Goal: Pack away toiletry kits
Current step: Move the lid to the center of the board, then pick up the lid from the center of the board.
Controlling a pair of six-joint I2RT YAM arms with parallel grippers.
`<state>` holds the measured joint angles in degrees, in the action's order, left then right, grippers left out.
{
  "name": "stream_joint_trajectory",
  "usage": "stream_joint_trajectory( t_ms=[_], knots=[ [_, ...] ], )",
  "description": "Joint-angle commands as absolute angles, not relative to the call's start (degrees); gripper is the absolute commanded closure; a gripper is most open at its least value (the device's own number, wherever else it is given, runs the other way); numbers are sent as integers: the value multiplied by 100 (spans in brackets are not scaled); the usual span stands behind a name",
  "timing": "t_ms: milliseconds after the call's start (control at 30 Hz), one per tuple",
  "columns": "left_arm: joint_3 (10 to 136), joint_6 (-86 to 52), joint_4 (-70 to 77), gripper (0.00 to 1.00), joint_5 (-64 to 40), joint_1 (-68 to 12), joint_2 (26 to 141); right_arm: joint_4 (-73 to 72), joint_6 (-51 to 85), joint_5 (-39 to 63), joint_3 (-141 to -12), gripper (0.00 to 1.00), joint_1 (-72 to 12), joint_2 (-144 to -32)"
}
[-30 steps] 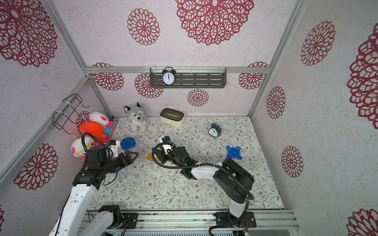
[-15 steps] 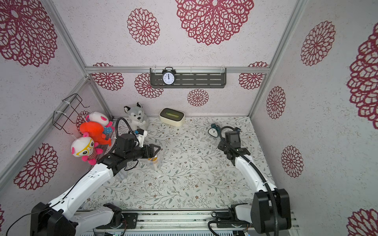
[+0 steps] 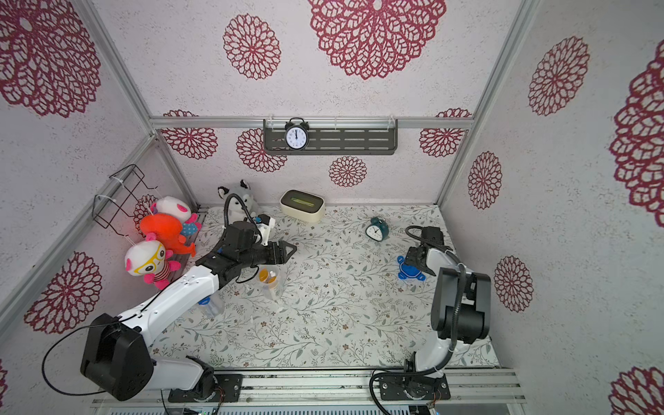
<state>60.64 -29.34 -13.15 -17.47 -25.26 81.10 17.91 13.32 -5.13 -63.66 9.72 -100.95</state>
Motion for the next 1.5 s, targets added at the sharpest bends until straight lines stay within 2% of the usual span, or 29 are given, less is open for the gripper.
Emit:
stream_joint_trajectory(
  t_ms=[0, 167, 300, 567, 733, 833, 1033, 1200, 1367, 1467],
  knots=[
    [6332, -2880, -1186, 24, -1791, -2566, 8329, 1844, 946, -144, -6824, 21, 1170, -10497],
    [6615, -2997, -1169, 22, -1906, -2575, 8630, 1459, 1077, 832, -6696, 21, 1168, -10798],
    [6685, -3043, -1061, 22, -1880, -2576, 8746, 1175, 1317, 1369, -6249, 21, 878, -10634],
    [6976, -3019, -1077, 23, -2017, -2583, 9211, 812, 2437, 1640, -5624, 24, -660, -10292],
    [7065, -2953, -1169, 24, -2297, -2683, 9461, 520, 3197, 1688, -5639, 25, -1740, -10259],
    [7091, -2919, -1274, 25, -2276, -2742, 9518, 572, 3300, 1751, -5815, 26, -2036, -10158],
    [7240, -2970, -1343, 27, -2383, -2903, 9712, 1661, 2674, 1317, -6105, 28, -1743, -9360],
    [7743, -2805, -1834, 33, -2422, -3154, 10218, 2034, 2940, 1894, -5408, 42, -1393, -8862],
    [8306, -2804, -2161, 44, -2682, -3419, 10846, 1629, 3626, 2584, -4654, 52, -1371, -8611],
    [8537, -2890, -2232, 54, -2749, -3569, 11138, 1304, 3920, 2884, -4408, 57, -1370, -8619]
  ],
)
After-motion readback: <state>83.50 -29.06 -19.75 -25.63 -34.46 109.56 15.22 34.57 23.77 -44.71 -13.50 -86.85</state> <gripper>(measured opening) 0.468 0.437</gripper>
